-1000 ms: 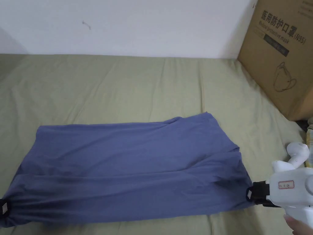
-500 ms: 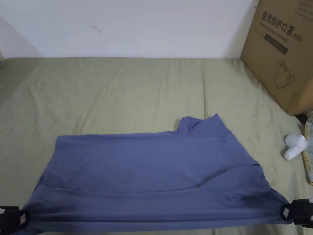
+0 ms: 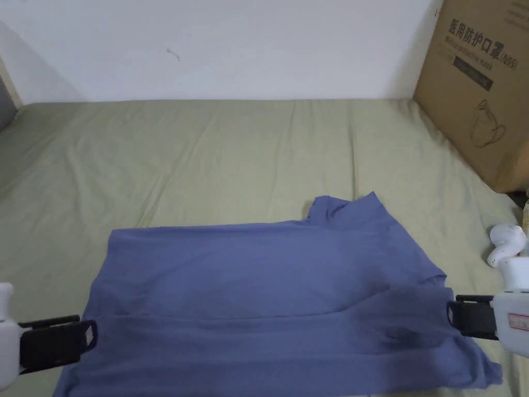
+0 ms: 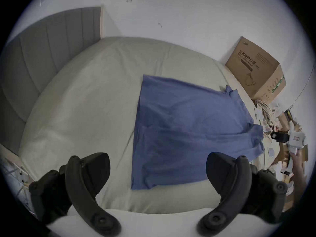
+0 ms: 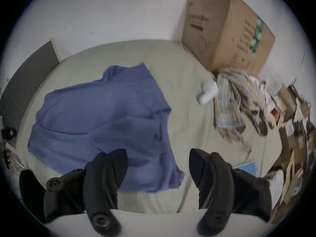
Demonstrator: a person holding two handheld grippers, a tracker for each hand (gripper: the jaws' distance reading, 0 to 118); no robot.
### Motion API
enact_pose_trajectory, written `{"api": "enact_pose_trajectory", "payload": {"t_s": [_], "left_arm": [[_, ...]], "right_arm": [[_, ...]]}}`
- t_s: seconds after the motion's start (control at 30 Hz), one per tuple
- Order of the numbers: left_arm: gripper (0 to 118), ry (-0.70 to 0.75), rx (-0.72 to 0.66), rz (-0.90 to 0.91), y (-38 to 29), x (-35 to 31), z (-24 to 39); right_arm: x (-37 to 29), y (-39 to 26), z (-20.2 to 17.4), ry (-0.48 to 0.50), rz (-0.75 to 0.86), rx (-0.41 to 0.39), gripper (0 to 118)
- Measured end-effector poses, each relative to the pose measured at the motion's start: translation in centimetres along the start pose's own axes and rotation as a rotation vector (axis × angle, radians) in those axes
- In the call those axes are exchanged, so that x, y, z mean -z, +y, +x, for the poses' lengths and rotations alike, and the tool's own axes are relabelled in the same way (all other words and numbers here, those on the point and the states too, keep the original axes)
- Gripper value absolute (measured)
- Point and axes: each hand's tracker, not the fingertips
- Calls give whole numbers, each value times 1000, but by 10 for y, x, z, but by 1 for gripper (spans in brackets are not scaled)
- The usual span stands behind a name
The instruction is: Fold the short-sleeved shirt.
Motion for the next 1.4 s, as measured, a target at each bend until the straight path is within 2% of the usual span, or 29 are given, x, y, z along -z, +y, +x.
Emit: {"api": "enact_pose_trajectory", "payload": {"t_s": [0.07,0.1,0.13,0.17,0.2,0.27,0.47,0.5,0.53,0.57,0.6,0.63,0.67,0.77,0.9,0.97,1.03,1.07,1.1,1.17,1.23,1.3,1.33,1.37,1.4], "left_arm": [[112,-6,48,25,12,2,14],[103,-8,78,45,17,4,22],[85,-21,98,57,22,6,29],[52,-9,110,61,26,10,34],[2,-2,111,64,31,16,41],[0,8,109,87,42,28,46],[1,-27,74,64,104,87,22],[11,-89,52,36,118,108,6],[28,-99,22,-2,129,123,5],[56,-97,2,-28,138,137,0],[91,-107,-1,-61,147,154,-7],[105,-96,3,-82,155,170,-12],[105,-73,7,-90,163,184,-15],[118,-1,70,-105,175,218,-20],[117,-4,-9,-184,171,255,-30],[117,19,5,-254,166,265,-29],[100,23,66,-266,159,260,-19],[91,77,140,-230,161,253,-17],[66,39,159,-192,160,244,-17],[2,-23,124,-173,158,231,-16],[3,-23,101,-145,165,219,-15],[3,-42,101,-117,168,204,-15],[3,-42,105,-112,173,200,-14],[3,-49,105,-107,175,194,-14],[3,-59,103,-100,177,187,-14]], "right_arm": [[8,12,-11,26,30,-14,82],[8,17,-20,41,57,-4,80],[8,23,-28,75,80,4,71],[11,28,-32,96,94,11,48],[13,35,-40,99,100,9,4],[22,48,-52,87,120,5,1],[51,85,-71,158,118,9,1],[56,90,-72,162,116,8,1],[61,94,-72,169,111,7,1],[64,94,-75,175,104,3,1],[69,95,-75,180,94,3,1],[75,95,-73,183,82,4,1],[80,94,-72,185,70,6,1],[92,87,-69,188,29,20,1],[108,78,-57,183,-9,33,1],[113,77,-51,176,-19,44,1],[117,78,-44,171,-23,57,1],[119,80,-40,170,-20,56,1],[122,84,-39,156,-5,37,1],[129,95,-36,129,12,-9,1],[141,113,-30,151,6,-3,1],[161,139,-21,223,-24,74,2],[171,153,-17,220,-52,104,8],[182,171,-13,185,-48,91,20],[193,188,-13,148,-48,52,43]]}}
